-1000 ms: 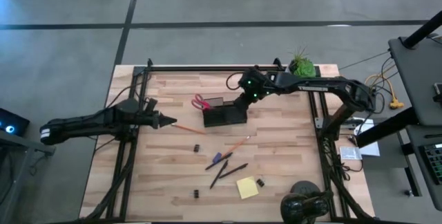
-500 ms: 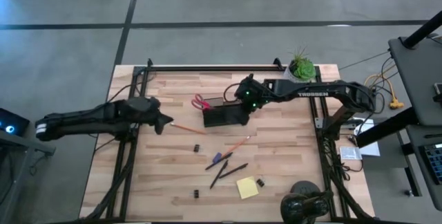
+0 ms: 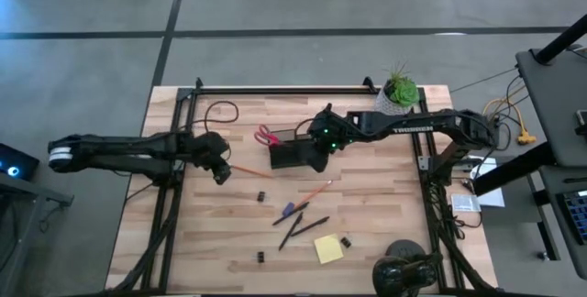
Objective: Pick and place office supplies into organizer
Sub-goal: Put the left pencil into the top left section of the desk organizer
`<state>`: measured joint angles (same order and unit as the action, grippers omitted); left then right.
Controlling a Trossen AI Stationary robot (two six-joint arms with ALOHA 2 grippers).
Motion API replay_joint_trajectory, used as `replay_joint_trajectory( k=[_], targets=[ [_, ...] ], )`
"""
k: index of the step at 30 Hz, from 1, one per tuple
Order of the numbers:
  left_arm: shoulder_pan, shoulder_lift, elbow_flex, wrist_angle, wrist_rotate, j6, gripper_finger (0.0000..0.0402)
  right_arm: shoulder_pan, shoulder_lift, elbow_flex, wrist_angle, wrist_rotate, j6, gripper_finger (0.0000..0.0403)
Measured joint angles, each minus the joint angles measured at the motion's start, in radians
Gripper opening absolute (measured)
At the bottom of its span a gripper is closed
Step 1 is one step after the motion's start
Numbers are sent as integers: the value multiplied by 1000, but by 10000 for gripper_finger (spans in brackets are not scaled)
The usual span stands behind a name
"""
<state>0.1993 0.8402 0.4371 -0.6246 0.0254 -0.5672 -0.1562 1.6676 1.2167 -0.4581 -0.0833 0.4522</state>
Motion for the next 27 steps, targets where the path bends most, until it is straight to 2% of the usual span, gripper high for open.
replay_joint_trajectory(
  k=[4, 8, 14, 21, 24, 27],
  targets=[
    [0, 8, 31, 7, 0, -67, 6, 3, 41, 0, 81, -31, 137, 53],
    [0, -24, 65, -10, 0, -130, 7, 21, 98, -2, 157, -57, 310, 14],
    [0, -71, 58, -15, 16, -205, 2, 92, 188, 0, 277, -86, 580, 9],
    [0, -88, 47, -13, 17, -212, 0, 157, 272, 1, 393, -50, 857, 9],
    [0, -77, 47, -14, 17, -203, 0, 173, 308, 7, 433, -30, 919, 9],
    [0, -65, 47, -13, 20, -176, 0, 186, 354, 66, 439, -14, 908, 9]
  ],
)
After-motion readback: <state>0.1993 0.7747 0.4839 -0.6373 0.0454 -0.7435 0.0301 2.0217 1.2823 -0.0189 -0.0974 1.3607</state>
